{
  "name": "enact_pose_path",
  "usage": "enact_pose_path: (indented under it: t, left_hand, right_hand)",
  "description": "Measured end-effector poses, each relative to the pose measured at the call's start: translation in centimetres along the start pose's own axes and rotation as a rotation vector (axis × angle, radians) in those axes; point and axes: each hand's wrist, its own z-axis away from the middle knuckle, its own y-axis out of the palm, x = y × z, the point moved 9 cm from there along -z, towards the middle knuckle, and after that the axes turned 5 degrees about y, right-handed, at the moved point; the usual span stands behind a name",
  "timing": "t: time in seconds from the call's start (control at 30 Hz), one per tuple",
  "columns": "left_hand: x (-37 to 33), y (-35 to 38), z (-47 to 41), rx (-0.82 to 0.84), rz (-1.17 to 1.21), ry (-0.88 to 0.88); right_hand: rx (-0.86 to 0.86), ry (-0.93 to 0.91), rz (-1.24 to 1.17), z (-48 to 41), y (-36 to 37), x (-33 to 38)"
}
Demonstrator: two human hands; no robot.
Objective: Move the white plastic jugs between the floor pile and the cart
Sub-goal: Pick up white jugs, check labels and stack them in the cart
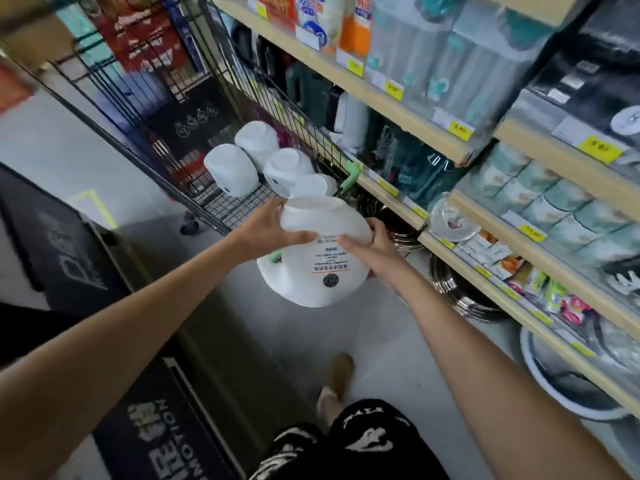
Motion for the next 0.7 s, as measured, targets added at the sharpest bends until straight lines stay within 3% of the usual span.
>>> enact_pose_path:
  t: [0.3, 0.53, 0.7]
  left_hand:
    - [3.4, -9.8, -7.7, 0.069, -0.32, 0.052]
    - [7.5, -13.6, -15.7, 0.274, -0.637, 0.159]
    - [12.5, -15.4, -20.8, 0.416, -0.711, 0.252]
  right_hand:
    - [0.184, 0.071, 0.144, -9.7, 7.2, 5.3]
    - [0.073, 0.122, 0.1, -16.6, 12.5, 5.4]
    - [-0.105, 0.165, 0.08, -21.4, 16.5, 4.4]
